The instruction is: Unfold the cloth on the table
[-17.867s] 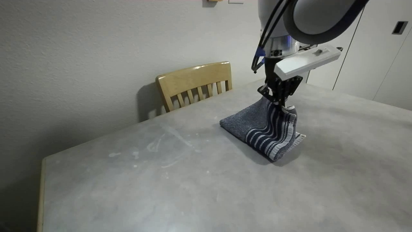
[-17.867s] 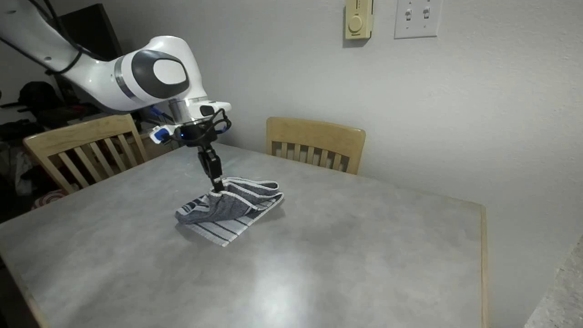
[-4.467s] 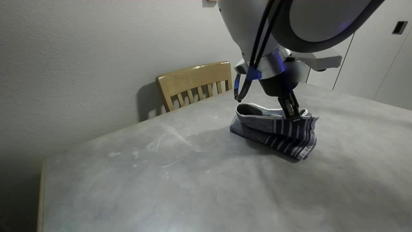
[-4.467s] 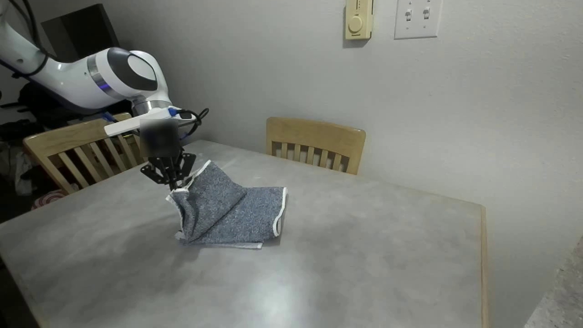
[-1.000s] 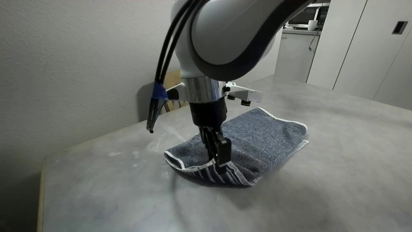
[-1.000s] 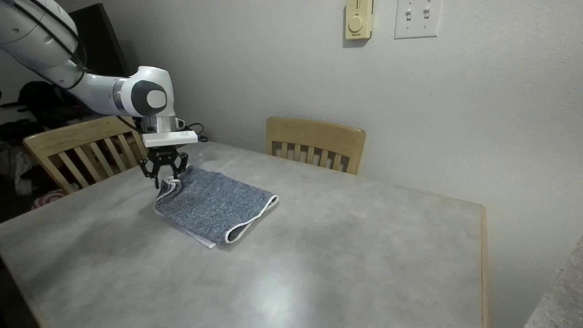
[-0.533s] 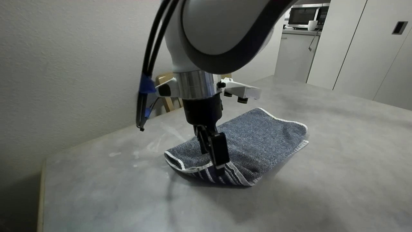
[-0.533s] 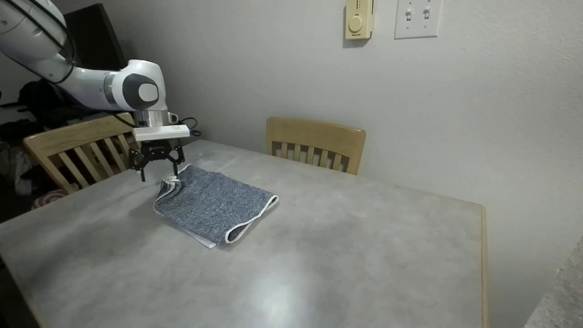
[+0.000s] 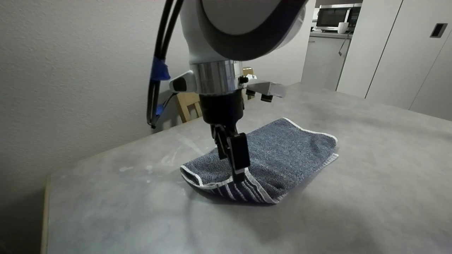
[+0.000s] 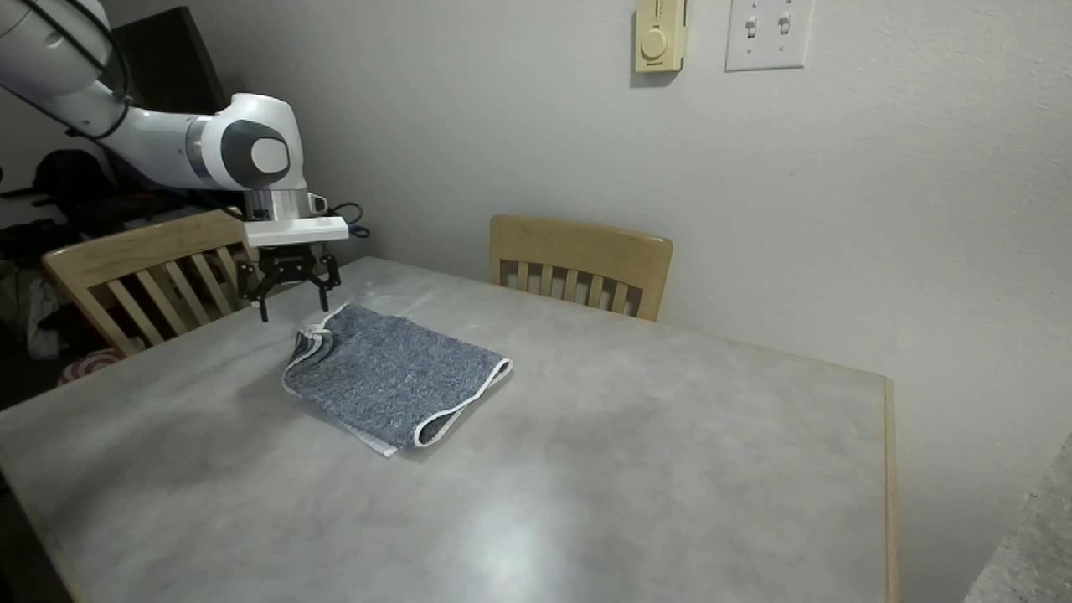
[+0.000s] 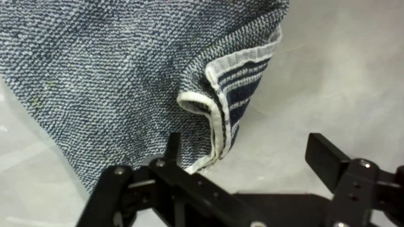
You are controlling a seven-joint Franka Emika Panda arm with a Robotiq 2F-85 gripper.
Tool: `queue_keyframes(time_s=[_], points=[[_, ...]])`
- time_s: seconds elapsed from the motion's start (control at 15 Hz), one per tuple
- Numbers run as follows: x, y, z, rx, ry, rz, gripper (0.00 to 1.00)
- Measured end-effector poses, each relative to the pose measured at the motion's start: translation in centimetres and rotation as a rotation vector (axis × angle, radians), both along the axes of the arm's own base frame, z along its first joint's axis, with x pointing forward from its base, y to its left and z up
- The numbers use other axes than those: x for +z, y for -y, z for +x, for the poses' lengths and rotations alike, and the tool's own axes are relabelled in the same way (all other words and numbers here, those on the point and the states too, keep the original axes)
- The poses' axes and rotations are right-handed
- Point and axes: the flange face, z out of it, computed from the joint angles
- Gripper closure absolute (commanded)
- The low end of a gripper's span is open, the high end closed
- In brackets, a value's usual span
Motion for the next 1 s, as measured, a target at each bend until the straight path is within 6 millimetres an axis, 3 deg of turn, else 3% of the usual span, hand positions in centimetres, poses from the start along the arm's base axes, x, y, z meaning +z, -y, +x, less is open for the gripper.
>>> queue_keyframes(time_s=[0.33,0.4,0.47,0.53,0.6,0.67,0.73,0.8,0.93,1.0], points=[[-1.4,2.7,0.4,-0.06,-0.036,0.02,0.0],[-1.7,3.3,0.5,-0.07,-0.043,0.029,0.07],[-2.0,3.8,0.5,-0.08,-0.05,0.036,0.27],[-2.3,4.4,0.5,-0.086,-0.056,0.041,0.31],[-2.5,4.9,0.5,-0.092,-0.061,0.043,0.31],[-2.7,5.3,0.5,-0.095,-0.065,0.044,0.22],[-2.8,5.5,0.5,-0.094,-0.067,0.044,0.22],[-2.8,5.6,0.5,-0.091,-0.067,0.045,0.45],[-2.5,5.3,0.5,-0.086,-0.063,0.045,0.51],[-2.3,5.1,0.5,-0.082,-0.06,0.045,0.59]])
